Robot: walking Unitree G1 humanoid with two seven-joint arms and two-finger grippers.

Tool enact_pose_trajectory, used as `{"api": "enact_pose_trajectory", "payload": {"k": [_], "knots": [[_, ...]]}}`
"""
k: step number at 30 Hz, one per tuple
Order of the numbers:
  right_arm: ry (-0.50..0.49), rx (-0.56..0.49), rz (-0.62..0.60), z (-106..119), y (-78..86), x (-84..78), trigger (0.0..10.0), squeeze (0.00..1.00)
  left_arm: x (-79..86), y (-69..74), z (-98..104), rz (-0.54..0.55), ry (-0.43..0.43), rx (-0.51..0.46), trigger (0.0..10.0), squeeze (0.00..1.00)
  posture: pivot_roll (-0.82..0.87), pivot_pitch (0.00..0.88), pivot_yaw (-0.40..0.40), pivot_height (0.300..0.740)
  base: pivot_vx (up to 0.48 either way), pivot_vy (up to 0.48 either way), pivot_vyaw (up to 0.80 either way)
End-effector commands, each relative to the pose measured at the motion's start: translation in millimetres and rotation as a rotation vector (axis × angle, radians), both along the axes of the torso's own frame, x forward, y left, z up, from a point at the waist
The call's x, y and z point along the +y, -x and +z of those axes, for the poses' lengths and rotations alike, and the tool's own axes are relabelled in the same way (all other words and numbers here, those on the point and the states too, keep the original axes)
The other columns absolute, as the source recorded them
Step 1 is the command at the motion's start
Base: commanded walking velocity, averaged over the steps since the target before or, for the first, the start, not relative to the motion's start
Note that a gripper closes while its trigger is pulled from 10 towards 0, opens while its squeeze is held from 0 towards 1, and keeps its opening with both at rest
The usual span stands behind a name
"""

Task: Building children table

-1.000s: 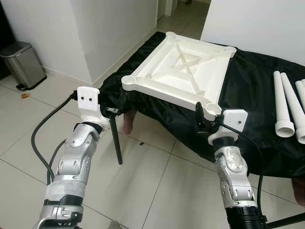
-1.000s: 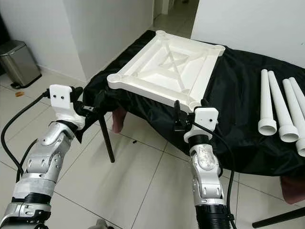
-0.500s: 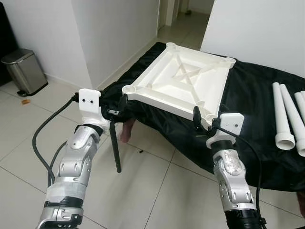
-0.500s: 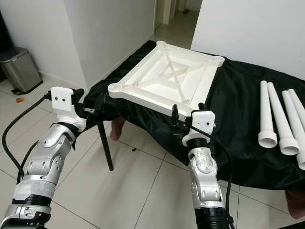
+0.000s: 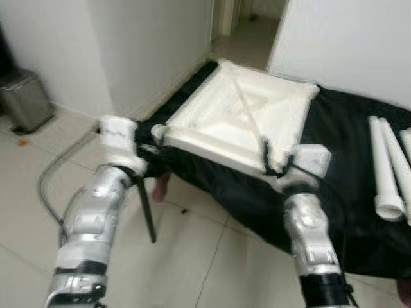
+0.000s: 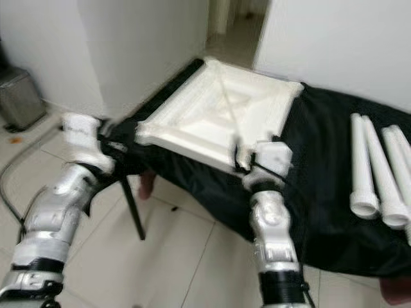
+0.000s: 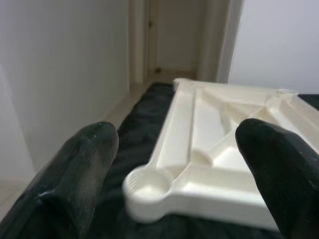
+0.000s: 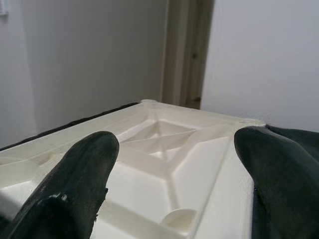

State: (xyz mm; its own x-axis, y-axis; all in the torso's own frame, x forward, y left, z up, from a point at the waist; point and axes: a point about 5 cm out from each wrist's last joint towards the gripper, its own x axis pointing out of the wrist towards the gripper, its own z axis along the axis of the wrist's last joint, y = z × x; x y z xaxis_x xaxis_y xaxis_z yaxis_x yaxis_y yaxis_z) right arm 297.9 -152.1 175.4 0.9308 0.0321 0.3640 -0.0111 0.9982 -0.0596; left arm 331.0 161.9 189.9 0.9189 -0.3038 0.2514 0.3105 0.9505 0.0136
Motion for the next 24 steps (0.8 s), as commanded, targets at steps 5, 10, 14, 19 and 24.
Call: {"api": "enact_pose_trajectory", "payload": {"k": [5, 10, 14, 19, 24], "knots": [[0.002, 0.031, -0.031, -9.2, 1.3, -9.4, 10.0, 0.0, -9.3, -1.3, -1.0, -0.033, -0.001, 0.003, 10.0, 0.0, 0.04, 0.003, -0.009, 0.74, 0.273, 0.0, -0.42], [0.008, 0.038, -0.036, -11.4, 2.1, -10.4, 10.0, 0.0, -10.0, -1.5, -2.4, -0.038, -0.01, 0.004, 10.0, 0.0, 0.03, 0.0, -0.006, 0.74, 0.272, 0.0, 0.0], [0.012, 0.039, -0.034, -11.5, 2.3, -10.4, 10.0, 0.0, -9.8, -1.6, -2.6, -0.04, -0.011, 0.006, 10.0, 0.0, 0.03, 0.0, -0.004, 0.74, 0.27, 0.0, 0.0], [0.015, 0.042, -0.037, -13.1, 2.9, -11.4, 10.0, 0.0, -11.2, -1.7, -2.0, -0.049, -0.025, 0.002, 10.0, 0.0, 0.03, 0.0, -0.003, 0.74, 0.27, 0.0, 0.0], [0.019, 0.043, -0.048, -14.4, 4.5, -12.4, 10.0, 0.0, -14.6, 0.2, -7.2, -0.057, -0.041, 0.019, 10.0, 0.0, 0.03, 0.003, 0.005, 0.74, 0.0, 0.0, 0.0]]}}
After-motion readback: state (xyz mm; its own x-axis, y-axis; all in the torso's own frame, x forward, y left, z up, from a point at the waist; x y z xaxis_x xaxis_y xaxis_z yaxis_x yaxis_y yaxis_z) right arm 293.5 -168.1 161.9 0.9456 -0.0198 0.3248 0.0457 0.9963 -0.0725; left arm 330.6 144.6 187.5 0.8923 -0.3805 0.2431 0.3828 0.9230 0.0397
